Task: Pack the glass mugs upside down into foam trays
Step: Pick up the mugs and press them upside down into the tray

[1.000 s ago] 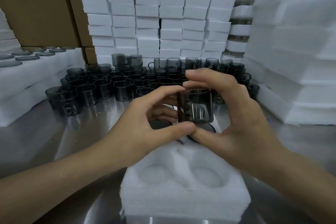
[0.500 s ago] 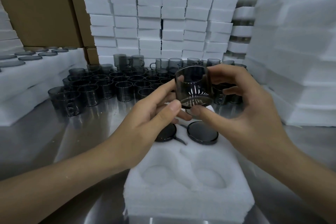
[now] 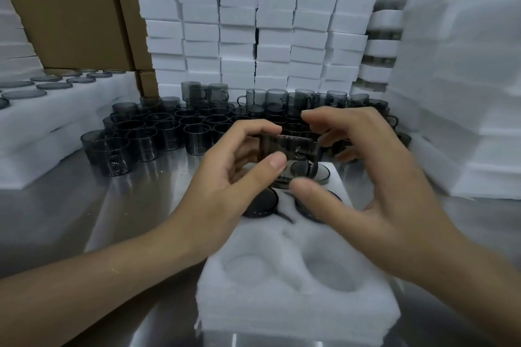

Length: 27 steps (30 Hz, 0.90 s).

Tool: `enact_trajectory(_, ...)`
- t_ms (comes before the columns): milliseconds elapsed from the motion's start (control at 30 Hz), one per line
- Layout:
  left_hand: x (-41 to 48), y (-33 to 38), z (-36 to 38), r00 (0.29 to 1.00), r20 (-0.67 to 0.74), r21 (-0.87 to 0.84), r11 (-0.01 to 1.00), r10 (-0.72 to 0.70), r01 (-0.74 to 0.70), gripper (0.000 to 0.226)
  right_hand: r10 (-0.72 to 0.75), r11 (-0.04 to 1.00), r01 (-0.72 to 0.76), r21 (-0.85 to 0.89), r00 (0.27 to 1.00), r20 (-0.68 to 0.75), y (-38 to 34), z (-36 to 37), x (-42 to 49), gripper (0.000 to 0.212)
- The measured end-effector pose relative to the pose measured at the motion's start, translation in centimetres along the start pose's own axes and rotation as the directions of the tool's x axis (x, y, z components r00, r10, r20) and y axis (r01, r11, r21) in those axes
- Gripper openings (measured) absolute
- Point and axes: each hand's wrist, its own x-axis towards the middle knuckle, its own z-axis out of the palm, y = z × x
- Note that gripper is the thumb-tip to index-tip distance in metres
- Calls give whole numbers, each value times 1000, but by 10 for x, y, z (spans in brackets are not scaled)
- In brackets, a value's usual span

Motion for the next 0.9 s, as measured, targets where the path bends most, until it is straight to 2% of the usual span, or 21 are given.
enact_trajectory(133, 1, -2, -1, 999, -30, 35, 999, 19, -18, 39, 137, 988, -145, 56, 982, 129, 0, -3, 4, 32)
enact_trajectory(267, 3, -5, -2, 991, -121, -102, 994, -52, 40, 43, 95, 986, -114, 122, 984, 153, -5, 0, 1, 9)
enact_trajectory(400, 7, -10, -5, 968, -204, -150, 981, -148, 119, 42, 57, 990, -75, 119, 988, 143, -7, 2, 0, 12)
enact_trajectory(533, 9, -12, -4, 973, -198, -128, 987, -123, 98, 44, 78, 978, -117, 171, 972, 221, -12, -4, 1, 7)
enact_trajectory(600, 9, -13, -4, 974, -196, -128, 988, -113, 89, 45, 71, 980, -121, 158, 955, 288, -12, -8, 3, 13)
enact_trajectory(667, 9, -13, -4, 974, -197, -119, 988, -115, 93, 44, 55, 983, -103, 153, 955, 291, -12, -9, 4, 15)
enact_trajectory(767, 10, -14, -5, 973, -193, -106, 988, -131, 112, 38, 55, 965, -121, 233, 960, 273, -18, -8, 3, 10)
enact_trajectory(900, 10, -13, -5, 973, -167, -115, 984, -156, 138, 38, 61, 925, -175, 338, 945, 323, -27, -5, -1, 11)
